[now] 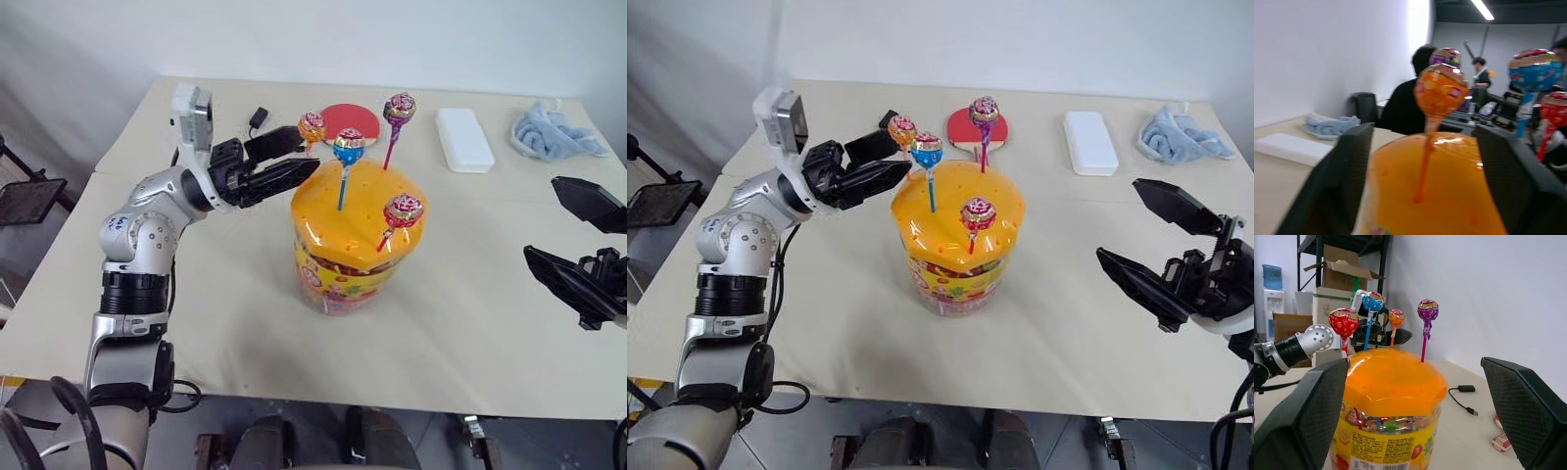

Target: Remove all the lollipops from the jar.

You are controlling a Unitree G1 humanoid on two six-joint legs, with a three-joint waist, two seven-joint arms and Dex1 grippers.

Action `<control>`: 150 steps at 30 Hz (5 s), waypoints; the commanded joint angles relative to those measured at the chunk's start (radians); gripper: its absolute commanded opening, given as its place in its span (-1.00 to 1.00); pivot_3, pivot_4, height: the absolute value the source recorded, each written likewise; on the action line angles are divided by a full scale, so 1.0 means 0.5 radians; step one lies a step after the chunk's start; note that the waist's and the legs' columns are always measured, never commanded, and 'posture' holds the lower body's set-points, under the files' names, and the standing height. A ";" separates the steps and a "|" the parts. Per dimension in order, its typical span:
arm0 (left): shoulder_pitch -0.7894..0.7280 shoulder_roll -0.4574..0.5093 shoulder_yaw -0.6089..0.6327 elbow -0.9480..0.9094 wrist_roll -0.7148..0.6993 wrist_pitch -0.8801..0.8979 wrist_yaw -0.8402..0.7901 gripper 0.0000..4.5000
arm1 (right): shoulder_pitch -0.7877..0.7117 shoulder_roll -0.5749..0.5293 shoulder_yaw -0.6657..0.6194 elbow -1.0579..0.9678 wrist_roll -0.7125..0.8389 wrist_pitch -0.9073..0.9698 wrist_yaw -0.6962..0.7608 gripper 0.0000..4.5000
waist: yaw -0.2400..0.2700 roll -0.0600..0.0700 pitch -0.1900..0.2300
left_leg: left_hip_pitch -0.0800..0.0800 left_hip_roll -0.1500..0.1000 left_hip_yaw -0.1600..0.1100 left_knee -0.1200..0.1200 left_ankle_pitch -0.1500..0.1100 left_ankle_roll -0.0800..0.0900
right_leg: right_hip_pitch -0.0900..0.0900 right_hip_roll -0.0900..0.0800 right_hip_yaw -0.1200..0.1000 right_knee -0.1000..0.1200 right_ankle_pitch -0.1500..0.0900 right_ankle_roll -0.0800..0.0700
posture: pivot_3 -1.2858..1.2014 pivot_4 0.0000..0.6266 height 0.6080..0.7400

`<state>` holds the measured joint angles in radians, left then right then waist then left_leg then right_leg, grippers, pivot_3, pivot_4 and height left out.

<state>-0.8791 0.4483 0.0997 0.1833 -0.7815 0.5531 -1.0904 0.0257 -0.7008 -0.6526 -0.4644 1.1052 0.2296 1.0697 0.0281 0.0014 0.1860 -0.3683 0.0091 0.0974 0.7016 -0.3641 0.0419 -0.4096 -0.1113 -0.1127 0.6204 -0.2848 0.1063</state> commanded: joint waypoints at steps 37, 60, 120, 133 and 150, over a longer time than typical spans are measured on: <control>1.960 0.919 0.975 -0.604 0.353 0.886 0.816 -0.99 | -0.180 -0.089 0.483 0.593 -0.550 -0.332 1.007 1.00 | -0.023 -0.001 -0.002 | 0.005 -0.001 -0.010 -0.008 -0.003 -0.004 | -0.003 -0.028 0.008 -0.001 -0.005 -0.008 | 0.03 -0.52 1.00; 1.141 1.139 0.912 -0.283 -0.067 0.018 -0.512 0.43 | -0.054 -0.214 -0.071 0.250 -0.052 0.106 0.407 1.00 | -0.001 0.006 0.002 | 0.000 -0.007 -0.012 -0.008 -0.004 -0.006 | -0.005 -0.038 0.003 -0.001 -0.004 -0.008 | 0.03 -0.52 1.00; 2.041 0.883 1.233 -0.452 0.155 0.624 0.580 -0.99 | -0.437 -0.052 0.581 0.488 -0.397 -0.052 0.694 1.00 | 0.009 -0.007 0.004 | -0.002 -0.022 -0.020 -0.008 -0.004 0.000 | 0.001 -0.045 0.007 -0.015 0.003 0.005 | 0.03 -0.52 1.00; 1.842 0.918 0.953 -0.368 0.233 0.735 0.640 -0.69 | -0.438 -0.019 0.609 0.469 -0.439 -0.018 0.647 1.00 | -0.064 -0.005 0.003 | 0.000 -0.022 -0.014 -0.013 0.001 0.008 | -0.003 -0.041 0.005 -0.002 0.003 0.004 | 0.03 -0.52 1.00; 1.793 1.025 1.268 -0.053 0.217 -0.276 -0.333 0.75 | -0.263 -0.245 0.378 0.179 -0.247 0.320 0.378 1.00 | -0.060 -0.003 0.004 | -0.002 -0.019 -0.013 -0.014 0.000 0.006 | -0.005 -0.042 0.004 -0.008 0.002 0.002 | 0.03 -0.52 1.00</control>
<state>0.0424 0.9438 0.7070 0.1854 -0.6613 0.4919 -1.2013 -0.0956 -0.8118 -0.4428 -0.3048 0.9286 0.3735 1.2656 -0.0016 -0.0002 0.1882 -0.3689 -0.0006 0.0909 0.6954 -0.3641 0.0451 -0.4117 -0.1326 -0.1106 0.6142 -0.2839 0.1074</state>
